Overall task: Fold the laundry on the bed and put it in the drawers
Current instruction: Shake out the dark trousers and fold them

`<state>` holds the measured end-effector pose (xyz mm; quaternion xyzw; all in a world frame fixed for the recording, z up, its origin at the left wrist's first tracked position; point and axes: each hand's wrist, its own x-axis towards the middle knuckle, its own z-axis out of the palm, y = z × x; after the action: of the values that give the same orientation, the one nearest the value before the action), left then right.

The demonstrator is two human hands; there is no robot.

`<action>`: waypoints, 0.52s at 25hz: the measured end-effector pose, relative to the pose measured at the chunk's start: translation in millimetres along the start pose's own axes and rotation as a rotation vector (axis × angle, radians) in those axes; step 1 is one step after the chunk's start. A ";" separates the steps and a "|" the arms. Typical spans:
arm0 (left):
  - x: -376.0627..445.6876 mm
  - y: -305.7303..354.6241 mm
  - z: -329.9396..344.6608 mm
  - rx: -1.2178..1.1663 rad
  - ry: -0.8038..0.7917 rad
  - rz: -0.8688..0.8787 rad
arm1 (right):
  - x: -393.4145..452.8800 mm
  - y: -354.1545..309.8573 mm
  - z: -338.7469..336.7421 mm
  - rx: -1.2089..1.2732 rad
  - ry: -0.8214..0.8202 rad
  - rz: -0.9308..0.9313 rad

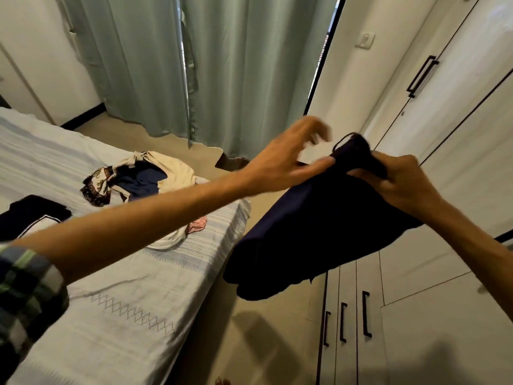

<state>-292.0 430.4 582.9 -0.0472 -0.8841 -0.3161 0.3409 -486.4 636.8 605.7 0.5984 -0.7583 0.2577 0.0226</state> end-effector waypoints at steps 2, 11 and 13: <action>-63.8 -24.4 6.7 -0.089 0.205 -0.355 | 5.5 -4.0 -12.2 -0.039 0.083 0.032; -169.0 -95.3 101.9 -1.071 -0.042 -1.429 | 51.4 -57.1 -14.4 0.006 0.066 -0.010; -145.3 -89.8 112.2 -1.133 0.083 -1.429 | 56.5 -66.7 -24.5 -0.019 0.081 -0.070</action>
<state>-272.2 444.5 380.0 0.3627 -0.4026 -0.8402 0.0212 -447.8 586.3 670.6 0.6132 -0.7378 0.2738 0.0680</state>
